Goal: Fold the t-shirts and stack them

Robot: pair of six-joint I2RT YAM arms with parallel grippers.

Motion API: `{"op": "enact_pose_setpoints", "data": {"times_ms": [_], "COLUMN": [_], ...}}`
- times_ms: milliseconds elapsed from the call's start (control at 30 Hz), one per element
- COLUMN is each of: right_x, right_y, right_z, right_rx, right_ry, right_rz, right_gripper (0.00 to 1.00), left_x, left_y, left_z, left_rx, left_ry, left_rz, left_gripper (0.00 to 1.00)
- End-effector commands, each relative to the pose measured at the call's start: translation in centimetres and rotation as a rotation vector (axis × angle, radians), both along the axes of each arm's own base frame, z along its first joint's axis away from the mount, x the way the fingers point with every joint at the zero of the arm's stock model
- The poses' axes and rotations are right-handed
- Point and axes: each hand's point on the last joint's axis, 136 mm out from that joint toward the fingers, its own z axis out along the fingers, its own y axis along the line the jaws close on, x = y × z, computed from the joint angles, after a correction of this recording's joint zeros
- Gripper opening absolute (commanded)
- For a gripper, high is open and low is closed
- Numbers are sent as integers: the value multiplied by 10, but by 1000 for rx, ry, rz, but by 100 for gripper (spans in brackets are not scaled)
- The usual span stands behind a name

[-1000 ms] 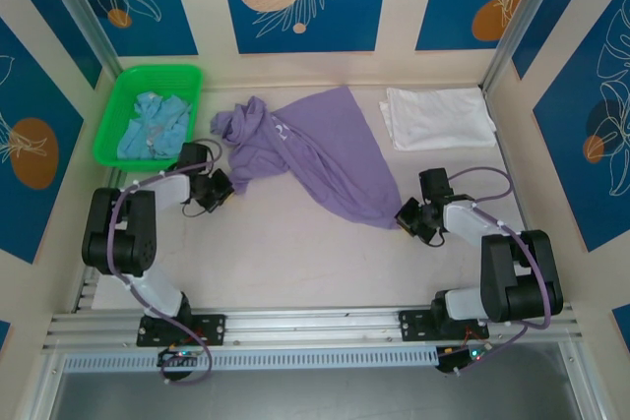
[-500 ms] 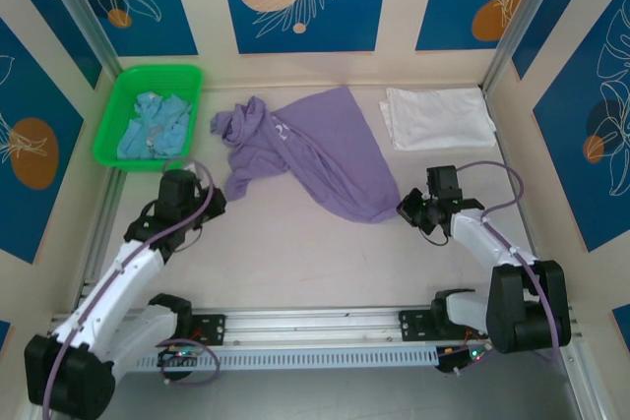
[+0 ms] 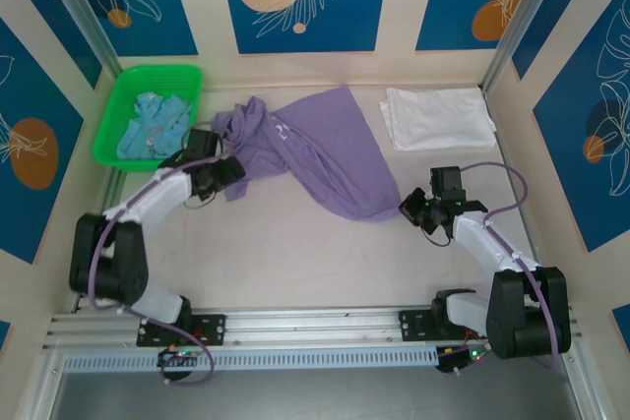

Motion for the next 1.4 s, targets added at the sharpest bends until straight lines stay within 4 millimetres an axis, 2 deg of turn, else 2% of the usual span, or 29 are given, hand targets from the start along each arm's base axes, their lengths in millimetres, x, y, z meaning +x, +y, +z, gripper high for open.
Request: {"op": "enact_pose_setpoints", "data": {"times_ms": [0,100,167,267,367,433,633,700,767,833,900,933,1167,1367], "right_x": [-8,-8,-8,-8,-7,-6,-5,-5,-5,-6,-6,-7,-10,-9], "right_y": [3,3,3,3,3,3,3,3,3,4,3,2,-1,1], "right_z": [-4,-5,-5,-6,-7,-7,-6,-5,-3,-2,0,1,1,-2], "right_rx": [22,24,25,25,23,24,27,25,26,30,25,22,8,19], "right_ry": [18,20,19,19,22,23,25,28,30,28,25,24,23,31], "right_rz": [13,13,14,14,11,11,9,7,9,9,10,10,9,12], "right_gripper": [0,0,0,0,0,0,0,0,0,0,0,0,0,0], "left_x": [37,59,68,75,71,64,45,41,39,39,39,39,42,54], "left_y": [-2,-8,-21,-43,-57,-65,-74,-77,-74,-64,-55,-51,-31,-44], "left_z": [-8,-16,-19,-24,-27,-30,-46,-45,-44,-42,-37,-35,-19,-38], "left_rx": [26,38,0,-85,-89,-89,-67,-61,-26,26,69,86,184,165], "left_ry": [-26,-37,-45,-26,-29,-23,8,2,13,16,1,-7,-67,9], "left_rz": [-97,-172,-226,-299,-354,-385,-435,-452,-448,-416,-380,-367,-308,-385], "left_gripper": [78,74,71,61,55,47,27,24,27,47,61,64,77,74]}}
